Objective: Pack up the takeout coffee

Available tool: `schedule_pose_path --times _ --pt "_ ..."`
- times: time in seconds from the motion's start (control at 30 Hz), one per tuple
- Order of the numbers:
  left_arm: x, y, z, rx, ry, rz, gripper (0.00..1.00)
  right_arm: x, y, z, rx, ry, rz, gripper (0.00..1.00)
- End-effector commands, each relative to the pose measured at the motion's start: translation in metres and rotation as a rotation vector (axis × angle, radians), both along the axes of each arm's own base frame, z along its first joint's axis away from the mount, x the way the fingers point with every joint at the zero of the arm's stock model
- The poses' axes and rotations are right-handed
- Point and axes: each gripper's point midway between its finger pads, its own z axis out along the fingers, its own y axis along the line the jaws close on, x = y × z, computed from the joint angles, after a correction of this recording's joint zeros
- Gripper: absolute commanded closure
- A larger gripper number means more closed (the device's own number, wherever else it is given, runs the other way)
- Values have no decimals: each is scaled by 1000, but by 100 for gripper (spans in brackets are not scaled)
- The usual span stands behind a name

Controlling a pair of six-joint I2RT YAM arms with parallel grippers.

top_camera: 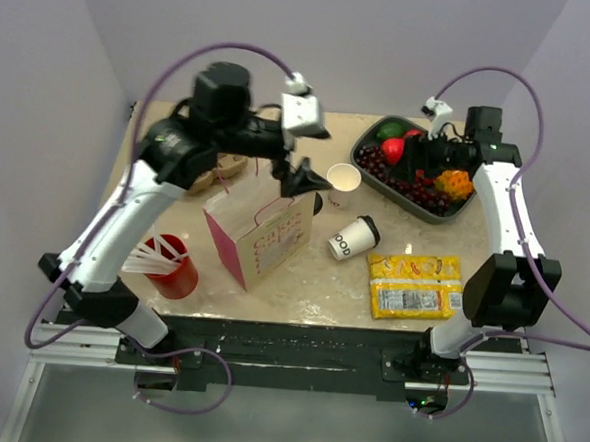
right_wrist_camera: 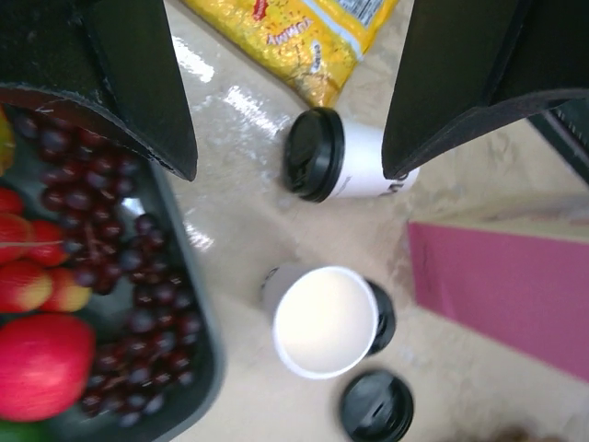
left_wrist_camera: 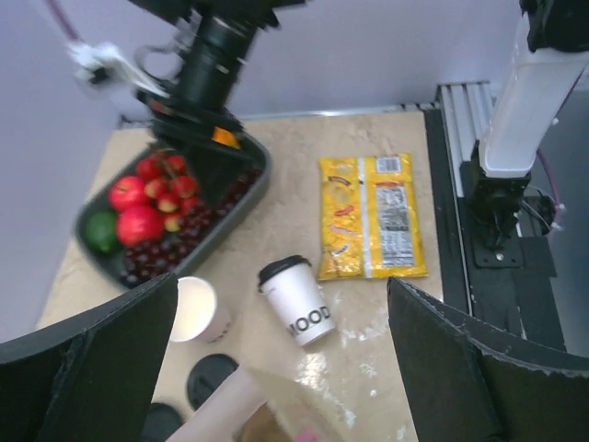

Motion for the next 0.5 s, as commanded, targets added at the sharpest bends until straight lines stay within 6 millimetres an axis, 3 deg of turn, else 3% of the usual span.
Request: schedule_pose_path --times 0.0,0.07,0.17,0.2,0.27,0.47 --pt "-7 -74 -58 144 47 7 0 23 -26 23 60 -51 -200 15" --pt "-11 -104 -100 230 90 19 0 23 -32 28 77 -56 -238 14" --pt "-4 -124 -154 284 181 75 0 17 -39 30 55 -76 -263 13" --pt "-5 -123 -190 329 250 104 0 14 -39 25 50 -70 -265 12" --pt "2 -127 -228 336 271 147 0 6 -42 27 31 -87 -266 12" --pt "20 -137 -298 394 369 258 0 -18 -39 18 44 -72 -255 12"
